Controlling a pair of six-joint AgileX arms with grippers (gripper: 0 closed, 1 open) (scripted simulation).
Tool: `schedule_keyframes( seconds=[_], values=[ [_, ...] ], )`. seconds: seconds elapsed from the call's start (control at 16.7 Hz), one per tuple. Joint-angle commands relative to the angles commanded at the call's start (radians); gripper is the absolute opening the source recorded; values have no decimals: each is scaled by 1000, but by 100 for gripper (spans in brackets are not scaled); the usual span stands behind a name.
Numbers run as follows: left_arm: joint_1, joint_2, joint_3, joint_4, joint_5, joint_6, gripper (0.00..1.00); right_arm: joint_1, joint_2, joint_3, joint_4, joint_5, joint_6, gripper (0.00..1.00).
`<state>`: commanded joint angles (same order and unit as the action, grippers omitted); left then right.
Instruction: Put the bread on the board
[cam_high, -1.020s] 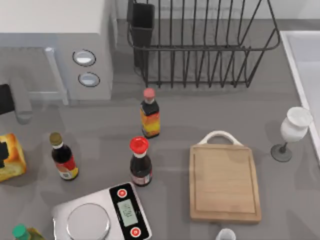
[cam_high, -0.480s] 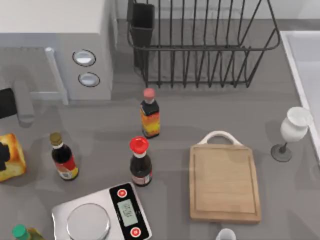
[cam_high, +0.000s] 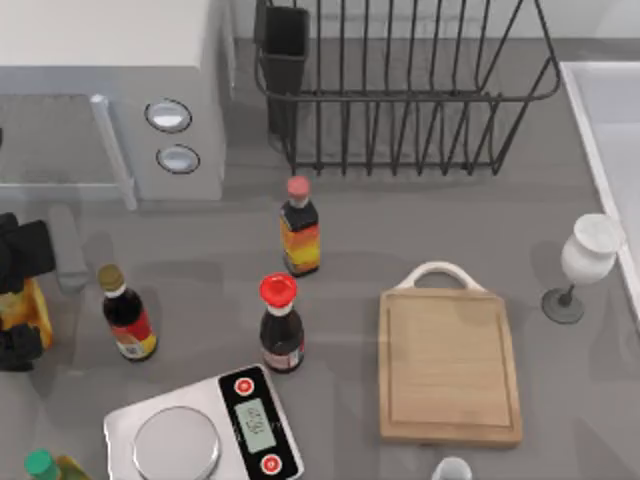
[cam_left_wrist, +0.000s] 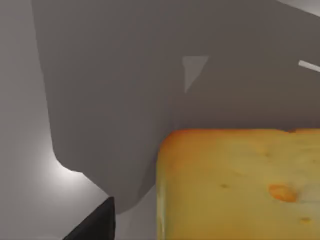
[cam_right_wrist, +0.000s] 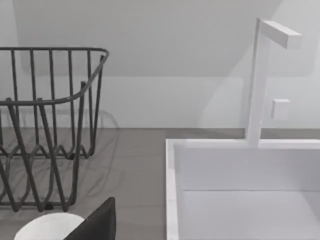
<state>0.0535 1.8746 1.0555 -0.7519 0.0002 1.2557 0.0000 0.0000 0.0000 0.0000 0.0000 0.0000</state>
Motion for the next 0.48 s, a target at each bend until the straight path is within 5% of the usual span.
schedule_keyframes(
  seconds=[0.18, 0.48],
  values=[
    [0, 0, 0, 0, 0, 0, 100, 0, 0, 0, 0, 0, 0, 100],
    [0, 0, 0, 0, 0, 0, 62, 0, 0, 0, 0, 0, 0, 100]
  ],
)
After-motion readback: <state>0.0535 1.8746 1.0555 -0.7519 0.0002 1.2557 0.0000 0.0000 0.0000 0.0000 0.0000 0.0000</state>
